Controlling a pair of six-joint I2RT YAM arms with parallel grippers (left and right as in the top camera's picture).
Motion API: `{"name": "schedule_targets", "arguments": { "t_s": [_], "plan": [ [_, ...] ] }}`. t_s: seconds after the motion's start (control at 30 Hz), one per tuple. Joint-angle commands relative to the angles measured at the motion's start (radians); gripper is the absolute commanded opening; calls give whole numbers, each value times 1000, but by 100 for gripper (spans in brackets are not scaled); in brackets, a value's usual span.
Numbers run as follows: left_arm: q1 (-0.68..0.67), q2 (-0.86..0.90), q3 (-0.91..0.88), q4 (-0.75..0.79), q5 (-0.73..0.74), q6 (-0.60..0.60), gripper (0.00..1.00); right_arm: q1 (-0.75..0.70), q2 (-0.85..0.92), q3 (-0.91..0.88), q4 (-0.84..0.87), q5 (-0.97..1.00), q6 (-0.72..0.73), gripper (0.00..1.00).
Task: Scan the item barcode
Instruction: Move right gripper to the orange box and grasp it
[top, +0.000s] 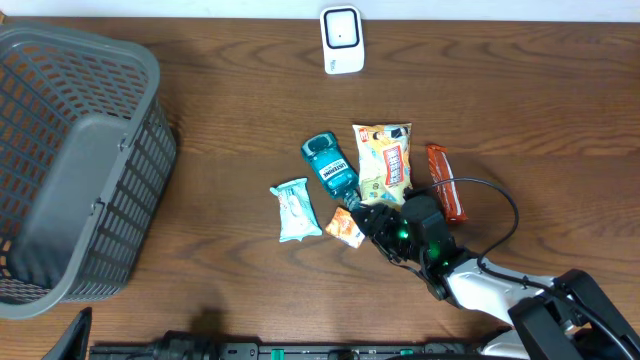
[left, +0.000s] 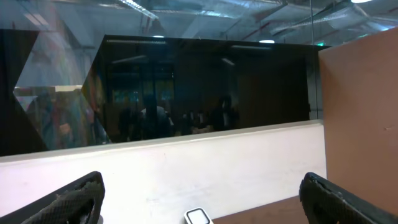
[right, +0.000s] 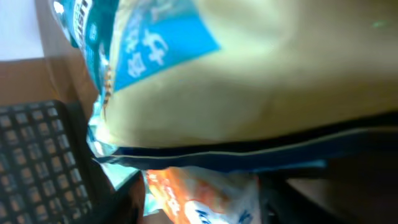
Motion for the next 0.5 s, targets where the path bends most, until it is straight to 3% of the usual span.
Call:
{"name": "schedule_targets", "arguments": {
  "t_s": [0.0, 0.07, 0.13, 0.33, 0.47],
  "plan": [
    [-5, -2, 1, 4, 12, -9, 100, 13, 39, -32, -32, 27, 10, 27],
    [-10, -2, 2, 4, 12, -9, 100, 13, 39, -32, -30, 27, -8, 9],
    [-13, -2, 4, 4, 12, -8, 100, 13, 39, -32, -16, 26, -34, 1],
    [-35, -2, 34, 4, 11, -2, 100, 8, 18, -32, 44, -64, -107, 1],
    [-37, -2, 48, 4, 11, 77, 100, -26, -63, -32, 44, -197, -102, 1]
  ]
}}
